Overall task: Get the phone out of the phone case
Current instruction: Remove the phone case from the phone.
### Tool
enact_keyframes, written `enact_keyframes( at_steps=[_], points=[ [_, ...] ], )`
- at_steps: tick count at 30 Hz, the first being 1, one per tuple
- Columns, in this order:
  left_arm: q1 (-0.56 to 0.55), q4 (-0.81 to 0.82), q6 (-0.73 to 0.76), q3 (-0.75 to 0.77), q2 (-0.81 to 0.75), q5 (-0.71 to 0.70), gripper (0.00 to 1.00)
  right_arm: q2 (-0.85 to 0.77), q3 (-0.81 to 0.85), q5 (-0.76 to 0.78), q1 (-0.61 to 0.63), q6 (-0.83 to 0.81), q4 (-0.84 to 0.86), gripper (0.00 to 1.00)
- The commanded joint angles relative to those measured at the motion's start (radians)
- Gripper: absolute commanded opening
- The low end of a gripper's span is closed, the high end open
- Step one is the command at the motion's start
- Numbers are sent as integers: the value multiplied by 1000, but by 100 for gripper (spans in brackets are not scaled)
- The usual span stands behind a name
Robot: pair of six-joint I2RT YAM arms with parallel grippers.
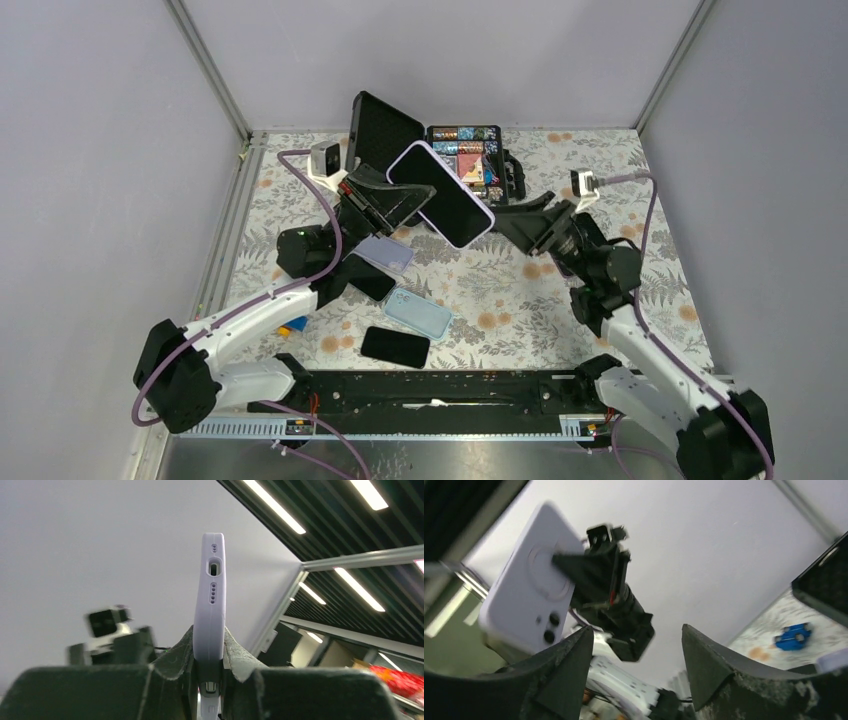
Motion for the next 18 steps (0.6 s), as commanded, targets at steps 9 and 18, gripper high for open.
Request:
enact_keyframes(
  at_steps=[9,18],
  points=[
    [6,-214,99,27,-39,-203,0,-132,-59,-77,174,-657,-67,74],
    [6,-219,68,27,-23,-205,0,-26,30,-20,205,-563,91,78]
  ],
)
